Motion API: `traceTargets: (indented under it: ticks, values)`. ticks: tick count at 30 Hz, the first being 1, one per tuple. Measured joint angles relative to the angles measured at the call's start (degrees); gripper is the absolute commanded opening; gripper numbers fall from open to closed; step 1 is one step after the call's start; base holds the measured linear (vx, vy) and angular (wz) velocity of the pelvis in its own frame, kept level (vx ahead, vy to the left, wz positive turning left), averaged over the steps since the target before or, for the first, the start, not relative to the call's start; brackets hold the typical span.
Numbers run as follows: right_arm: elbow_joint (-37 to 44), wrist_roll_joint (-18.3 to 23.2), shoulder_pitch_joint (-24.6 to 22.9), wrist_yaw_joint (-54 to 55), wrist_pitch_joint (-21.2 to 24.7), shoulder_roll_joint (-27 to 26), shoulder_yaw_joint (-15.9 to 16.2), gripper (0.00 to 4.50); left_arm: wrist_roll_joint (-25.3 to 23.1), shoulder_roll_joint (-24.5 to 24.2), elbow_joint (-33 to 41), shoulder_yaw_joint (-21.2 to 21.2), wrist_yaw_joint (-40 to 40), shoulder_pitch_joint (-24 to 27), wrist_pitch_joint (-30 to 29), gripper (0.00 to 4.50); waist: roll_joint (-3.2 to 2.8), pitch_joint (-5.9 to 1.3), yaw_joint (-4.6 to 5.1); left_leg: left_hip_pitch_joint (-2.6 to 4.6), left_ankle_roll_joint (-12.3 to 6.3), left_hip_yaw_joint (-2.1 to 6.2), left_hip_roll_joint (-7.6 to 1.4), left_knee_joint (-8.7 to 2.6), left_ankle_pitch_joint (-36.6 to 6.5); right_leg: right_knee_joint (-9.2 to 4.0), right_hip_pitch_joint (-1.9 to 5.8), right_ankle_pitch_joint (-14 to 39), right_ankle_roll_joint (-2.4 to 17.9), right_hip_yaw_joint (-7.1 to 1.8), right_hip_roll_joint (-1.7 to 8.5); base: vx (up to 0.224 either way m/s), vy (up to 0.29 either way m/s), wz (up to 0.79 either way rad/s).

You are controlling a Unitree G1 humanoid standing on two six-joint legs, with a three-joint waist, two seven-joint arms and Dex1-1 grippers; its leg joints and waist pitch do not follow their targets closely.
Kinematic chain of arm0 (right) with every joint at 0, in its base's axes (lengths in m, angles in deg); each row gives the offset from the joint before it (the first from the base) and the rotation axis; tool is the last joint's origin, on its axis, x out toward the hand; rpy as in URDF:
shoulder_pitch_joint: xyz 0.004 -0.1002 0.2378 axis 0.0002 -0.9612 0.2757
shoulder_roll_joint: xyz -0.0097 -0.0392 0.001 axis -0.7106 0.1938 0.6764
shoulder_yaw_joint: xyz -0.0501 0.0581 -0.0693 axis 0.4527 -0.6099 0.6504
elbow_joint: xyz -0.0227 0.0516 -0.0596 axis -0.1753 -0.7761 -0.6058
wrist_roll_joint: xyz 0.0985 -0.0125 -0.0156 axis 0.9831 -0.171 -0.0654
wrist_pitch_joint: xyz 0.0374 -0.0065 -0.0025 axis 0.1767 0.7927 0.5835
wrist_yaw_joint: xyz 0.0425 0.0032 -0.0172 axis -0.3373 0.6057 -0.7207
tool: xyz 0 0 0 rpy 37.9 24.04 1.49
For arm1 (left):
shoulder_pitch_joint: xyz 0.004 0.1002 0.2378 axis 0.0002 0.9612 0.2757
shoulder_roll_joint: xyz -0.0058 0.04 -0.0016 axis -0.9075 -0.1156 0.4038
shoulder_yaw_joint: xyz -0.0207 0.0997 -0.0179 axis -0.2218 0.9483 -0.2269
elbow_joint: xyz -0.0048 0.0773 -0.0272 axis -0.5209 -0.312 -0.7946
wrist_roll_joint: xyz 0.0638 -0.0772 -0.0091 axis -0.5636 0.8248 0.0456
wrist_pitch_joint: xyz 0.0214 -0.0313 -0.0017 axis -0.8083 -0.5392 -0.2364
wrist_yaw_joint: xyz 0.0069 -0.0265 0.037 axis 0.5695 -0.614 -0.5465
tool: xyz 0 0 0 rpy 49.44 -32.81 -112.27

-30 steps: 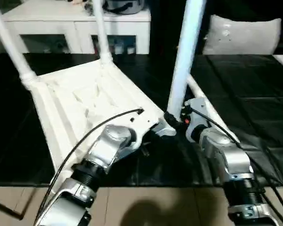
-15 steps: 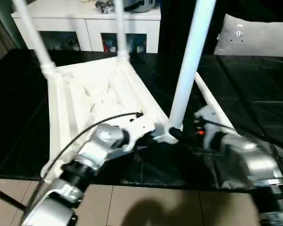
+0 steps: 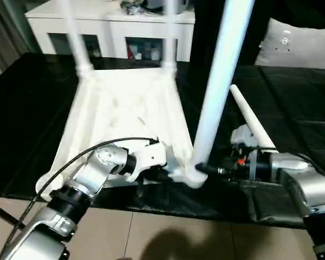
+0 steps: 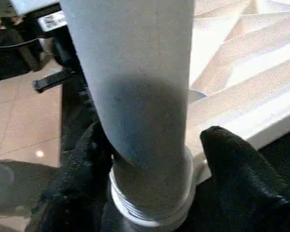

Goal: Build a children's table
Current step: Rotate leg to tighten

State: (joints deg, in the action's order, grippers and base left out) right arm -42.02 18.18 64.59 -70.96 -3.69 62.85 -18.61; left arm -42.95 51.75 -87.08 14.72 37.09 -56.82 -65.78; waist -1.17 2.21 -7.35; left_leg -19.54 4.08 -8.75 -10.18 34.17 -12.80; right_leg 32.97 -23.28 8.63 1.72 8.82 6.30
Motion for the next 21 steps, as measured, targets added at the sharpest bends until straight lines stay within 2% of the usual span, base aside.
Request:
traceTargets:
  ticks: [2, 3, 6, 7, 11, 16, 20, 21]
  values:
    - [-0.1, 0.2, 0.0, -0.7, 0.0, -0.1, 0.1, 2.66, 0.0, -0.1, 0.1, 0.1, 0.2, 0.0, 0.0, 0.00, 0.03, 0.02, 0.00, 0.03, 0.17, -0.01, -0.01, 0.01, -0.1, 0.03, 0.00, 0.0, 0.0, 0.00, 0.00, 0.000, 0.000, 0.00]
    - [-0.1, 0.4, 0.0, -1.4, 0.3, 0.0, 0.1, 2.43, 0.0, -0.2, 0.2, 0.1, 0.6, 0.1, 0.0, 0.00, 0.03, 0.02, 0.00, 0.04, 0.23, -0.02, -0.01, 0.02, -0.1, 0.04, 0.00, 0.0, 0.0, 0.00, 0.00, 0.000, 0.000, 0.00]
    - [-0.1, 1.0, 0.0, -2.4, 0.6, 0.0, 0.4, 2.32, 0.0, -0.3, 0.6, 0.2, 1.0, 0.3, 0.0, 0.00, 0.03, 0.02, -0.07, 0.03, 0.22, -0.02, -0.01, 0.05, -0.1, 0.04, 0.01, 0.0, 0.0, -0.01, 0.00, 0.000, 0.000, 0.00]
    - [-0.1, 1.1, 0.0, -2.5, 0.6, 0.0, 0.5, 2.11, 0.0, -0.3, 0.6, 0.2, 1.0, 0.3, 0.0, 0.00, 0.04, 0.02, -0.07, 0.03, 0.22, -0.03, -0.01, 0.06, -0.1, 0.04, 0.01, 0.0, 0.0, -0.02, 0.00, 0.000, 0.000, 0.00]
    - [-0.1, 1.2, -0.1, -2.7, 0.7, 0.1, 0.5, 1.99, 0.1, -0.2, 0.6, 0.2, 1.1, 0.3, 0.0, 0.00, 0.04, 0.01, -0.08, 0.03, 0.17, -0.04, -0.02, 0.06, -0.1, 0.05, 0.01, 0.0, 0.0, -0.02, 0.00, 0.000, 0.000, 0.00]
    - [2.2, 1.9, -2.0, -1.8, 1.8, 0.0, -0.3, 1.94, 0.9, 0.4, 1.1, 0.0, 1.2, 0.9, -0.6, 0.00, 0.05, 0.00, -0.55, 0.05, 0.16, -0.06, -0.03, 0.06, -0.1, 0.05, 0.01, 0.0, 0.0, -0.03, 0.00, 0.000, 0.000, 0.00]
    - [3.7, 1.6, -2.7, 3.4, 4.3, -2.5, -1.3, 1.94, 0.7, 1.4, 1.3, -1.3, -1.4, 1.1, -4.1, 0.00, 0.07, 0.00, -0.49, 0.26, 0.28, -0.12, -0.03, 0.07, -0.1, 0.12, 0.10, 0.0, 0.0, -0.10, 0.00, 0.000, 0.000, 0.00]
    - [3.7, 1.1, -2.6, 5.9, 4.8, -3.5, -1.6, 1.94, 0.5, 1.9, 1.2, -1.9, -3.1, 1.1, -5.4, 0.00, 0.07, 0.00, -0.21, 0.41, 0.39, -0.16, -0.02, 0.07, -0.1, 0.11, 0.18, 0.0, 0.0, -0.11, 0.00, 0.000, 0.000, 0.00]
